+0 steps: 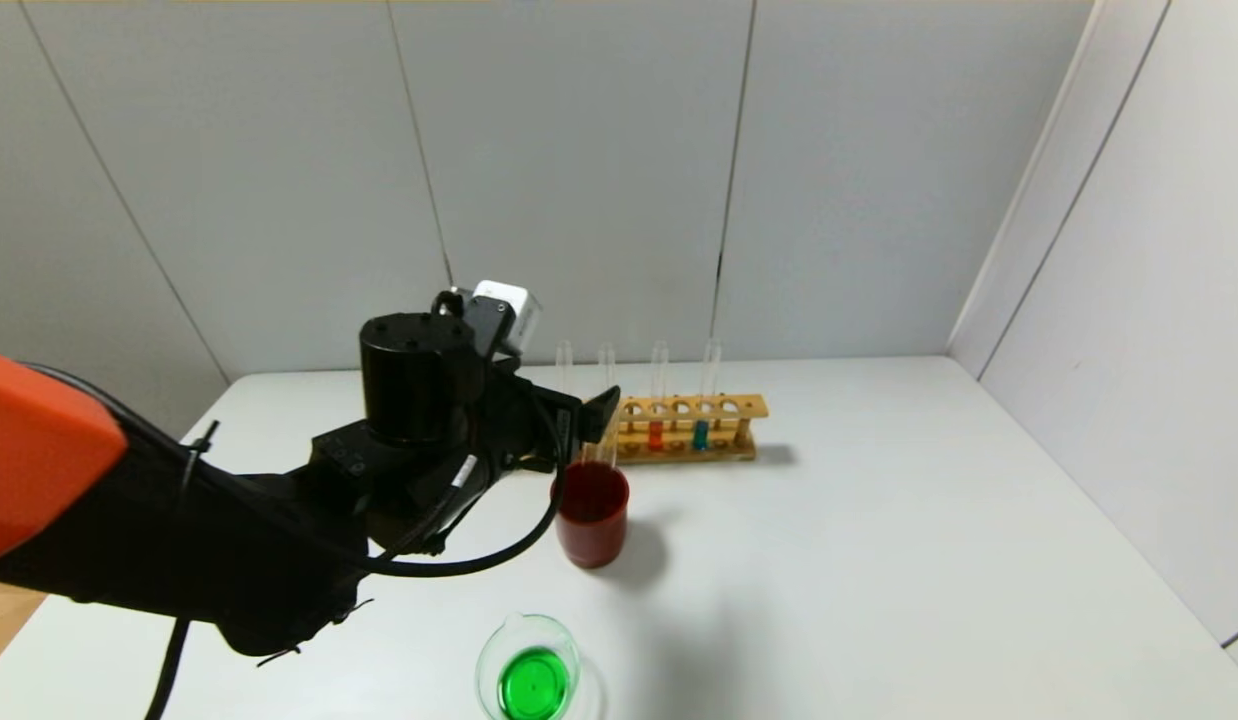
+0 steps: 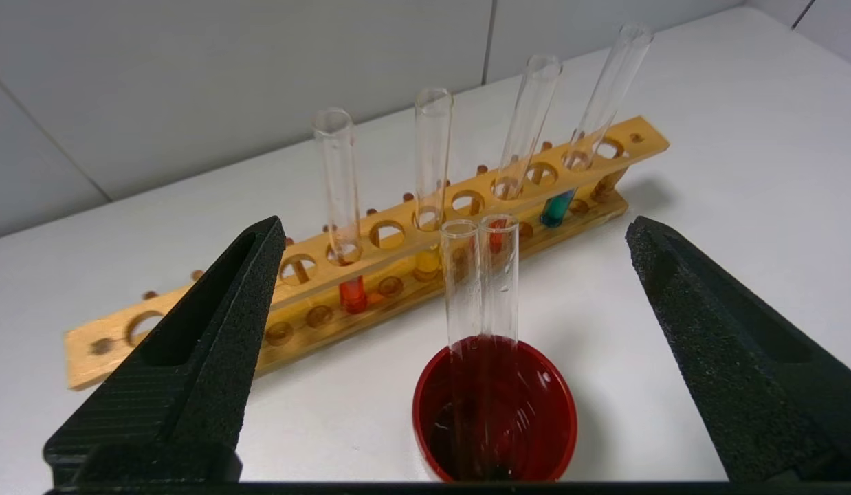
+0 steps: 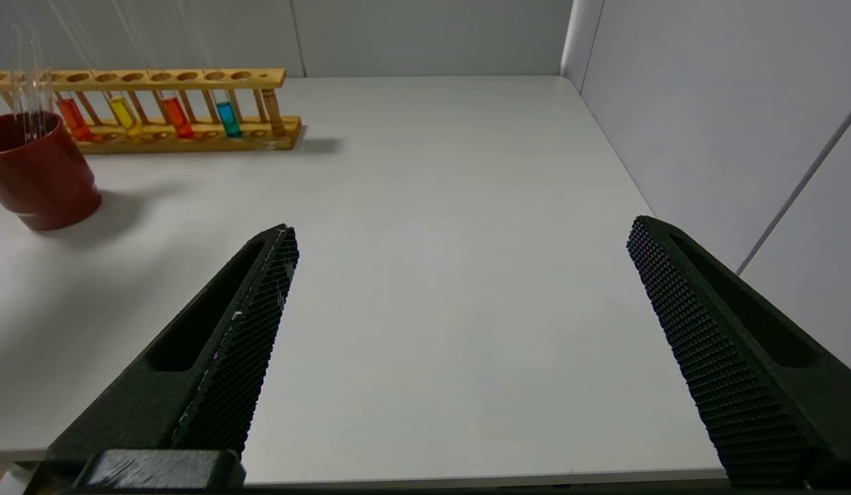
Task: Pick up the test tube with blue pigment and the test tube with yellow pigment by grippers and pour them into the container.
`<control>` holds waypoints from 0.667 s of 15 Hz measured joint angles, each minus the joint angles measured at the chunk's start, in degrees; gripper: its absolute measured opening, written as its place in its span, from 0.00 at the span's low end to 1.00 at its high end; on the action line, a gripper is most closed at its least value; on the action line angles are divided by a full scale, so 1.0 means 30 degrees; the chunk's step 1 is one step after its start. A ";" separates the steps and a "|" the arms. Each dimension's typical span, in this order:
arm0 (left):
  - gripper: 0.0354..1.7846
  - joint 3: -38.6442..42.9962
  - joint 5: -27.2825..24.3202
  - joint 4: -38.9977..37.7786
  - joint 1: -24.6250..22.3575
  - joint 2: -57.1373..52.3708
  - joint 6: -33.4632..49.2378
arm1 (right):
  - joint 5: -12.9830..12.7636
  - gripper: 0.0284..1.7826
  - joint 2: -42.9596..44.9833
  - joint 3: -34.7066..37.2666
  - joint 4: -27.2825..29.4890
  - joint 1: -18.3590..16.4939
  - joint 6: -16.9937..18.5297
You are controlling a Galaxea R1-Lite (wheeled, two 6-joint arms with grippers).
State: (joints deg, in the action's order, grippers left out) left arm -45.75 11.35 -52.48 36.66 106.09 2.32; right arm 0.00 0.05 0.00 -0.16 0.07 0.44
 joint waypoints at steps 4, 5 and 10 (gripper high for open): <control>0.98 0.0756 0.1516 0.2198 -0.0573 -0.3495 -0.0788 | 0.0000 0.98 0.0000 0.0000 -0.0008 0.0000 0.0000; 0.98 0.0890 0.2060 0.2824 -0.0727 -0.4478 -0.0926 | 0.0000 0.98 0.0000 0.0000 0.0000 0.0000 0.0000; 0.98 0.1573 0.3657 0.7526 -0.1065 -1.0955 -0.1101 | 0.0000 0.98 0.0000 0.0000 0.0000 0.0000 0.0000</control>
State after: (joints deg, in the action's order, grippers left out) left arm -41.03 22.32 -29.90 33.46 73.23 -0.99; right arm 0.00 0.05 0.00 -0.16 0.07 0.44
